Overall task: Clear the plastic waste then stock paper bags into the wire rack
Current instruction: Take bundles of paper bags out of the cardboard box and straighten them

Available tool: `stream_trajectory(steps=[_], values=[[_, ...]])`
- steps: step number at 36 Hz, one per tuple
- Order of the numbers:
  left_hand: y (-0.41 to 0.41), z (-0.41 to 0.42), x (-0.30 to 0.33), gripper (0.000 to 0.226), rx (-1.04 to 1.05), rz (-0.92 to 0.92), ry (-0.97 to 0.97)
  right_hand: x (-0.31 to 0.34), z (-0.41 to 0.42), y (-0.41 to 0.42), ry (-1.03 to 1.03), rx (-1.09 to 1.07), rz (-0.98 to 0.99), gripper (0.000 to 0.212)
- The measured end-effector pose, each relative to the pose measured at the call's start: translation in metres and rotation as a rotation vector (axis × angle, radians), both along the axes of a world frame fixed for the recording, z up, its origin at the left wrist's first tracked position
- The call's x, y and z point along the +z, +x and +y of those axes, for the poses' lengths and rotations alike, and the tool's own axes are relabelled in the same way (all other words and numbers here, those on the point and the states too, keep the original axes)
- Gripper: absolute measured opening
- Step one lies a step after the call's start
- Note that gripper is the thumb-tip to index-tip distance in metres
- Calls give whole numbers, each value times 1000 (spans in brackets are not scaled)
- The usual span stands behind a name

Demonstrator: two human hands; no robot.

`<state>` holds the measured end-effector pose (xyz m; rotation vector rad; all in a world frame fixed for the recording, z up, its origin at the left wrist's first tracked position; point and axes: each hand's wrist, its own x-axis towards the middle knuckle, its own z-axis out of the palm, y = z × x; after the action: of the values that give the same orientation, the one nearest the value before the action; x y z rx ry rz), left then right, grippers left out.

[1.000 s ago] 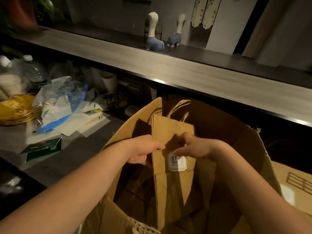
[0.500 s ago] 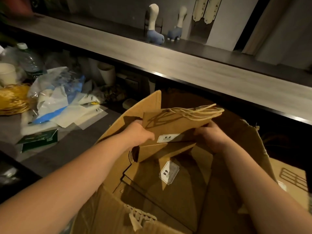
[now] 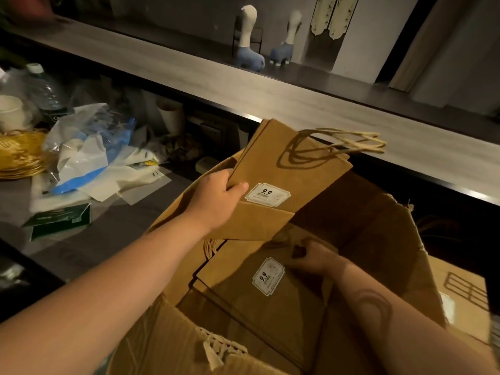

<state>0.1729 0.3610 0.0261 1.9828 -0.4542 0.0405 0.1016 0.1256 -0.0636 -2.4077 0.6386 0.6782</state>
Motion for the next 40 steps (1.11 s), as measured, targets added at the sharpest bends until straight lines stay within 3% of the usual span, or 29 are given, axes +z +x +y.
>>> stream_trajectory(steps=[5, 11, 22, 31, 35, 40], values=[[2, 3, 3, 10, 34, -174, -21, -18, 11, -4, -184, 143, 78, 91], [-1, 3, 7, 12, 43, -192, -51, -30, 23, -5, -243, 142, 111, 110], [10, 3, -2, 9, 34, -193, -63, -36, 39, -1, -255, 116, 113, 102], [10, 2, -3, 8, 36, -187, -64, -25, 51, -5, -327, 184, 73, 123], [10, 2, -2, 6, 27, -185, -71, -22, 54, -4, -357, 179, 41, 116], [10, 2, -1, 4, 29, -184, -65, -16, 49, 1, -305, 146, 21, 81]])
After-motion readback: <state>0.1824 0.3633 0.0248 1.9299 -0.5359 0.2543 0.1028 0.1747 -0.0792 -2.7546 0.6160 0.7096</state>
